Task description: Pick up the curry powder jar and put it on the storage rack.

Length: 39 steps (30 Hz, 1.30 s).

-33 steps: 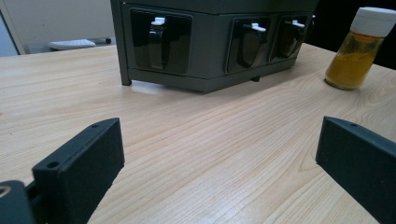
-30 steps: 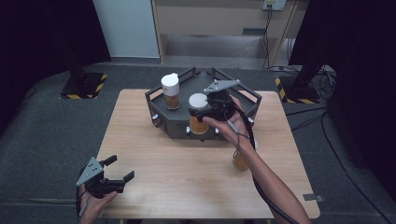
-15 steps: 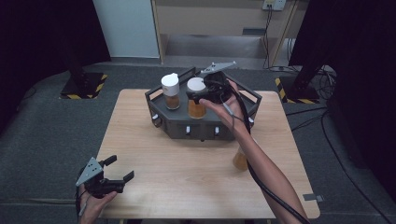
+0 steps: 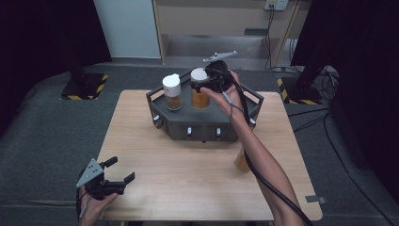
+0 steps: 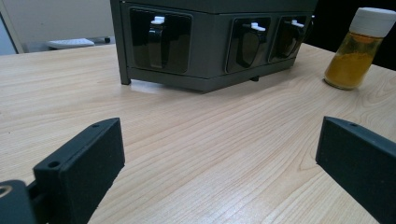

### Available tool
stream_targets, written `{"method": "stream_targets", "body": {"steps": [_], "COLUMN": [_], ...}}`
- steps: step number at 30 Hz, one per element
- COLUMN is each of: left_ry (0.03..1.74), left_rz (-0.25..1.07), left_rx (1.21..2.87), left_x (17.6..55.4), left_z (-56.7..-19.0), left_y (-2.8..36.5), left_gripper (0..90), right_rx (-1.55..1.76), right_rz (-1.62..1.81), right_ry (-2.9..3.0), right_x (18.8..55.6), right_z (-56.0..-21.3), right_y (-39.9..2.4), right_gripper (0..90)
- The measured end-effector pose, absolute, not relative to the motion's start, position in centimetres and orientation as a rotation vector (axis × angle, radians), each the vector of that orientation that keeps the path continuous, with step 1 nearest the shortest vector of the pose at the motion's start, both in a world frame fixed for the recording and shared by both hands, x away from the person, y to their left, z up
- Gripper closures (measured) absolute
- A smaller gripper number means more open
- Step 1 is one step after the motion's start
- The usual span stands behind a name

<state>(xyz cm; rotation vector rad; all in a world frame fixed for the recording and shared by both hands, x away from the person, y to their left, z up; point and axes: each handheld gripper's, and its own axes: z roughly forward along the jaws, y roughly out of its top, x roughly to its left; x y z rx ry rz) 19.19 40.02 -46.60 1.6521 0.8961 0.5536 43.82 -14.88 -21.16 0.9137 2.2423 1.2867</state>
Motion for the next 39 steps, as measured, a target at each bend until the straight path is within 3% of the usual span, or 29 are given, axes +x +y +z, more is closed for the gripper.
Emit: {"method": "stream_targets", "body": {"steps": [17, 39], "left_ry": [0.897, 0.893], "left_rz": [0.554, 0.557], "left_rx": [1.653, 1.652], "left_x": [19.2, 19.2], "left_z": [-46.6, -46.6], "left_y": [40.1, 40.1], "left_gripper": [0.2, 0.3], "right_rx": [1.013, 1.057], "right_rz": [1.216, 1.202], "right_ry": [2.208, 2.202], "right_x": [46.1, 47.2], "right_z": [-24.5, -26.2], "right_y": [-13.2, -13.1], "right_gripper": [33.6, 33.6]}}
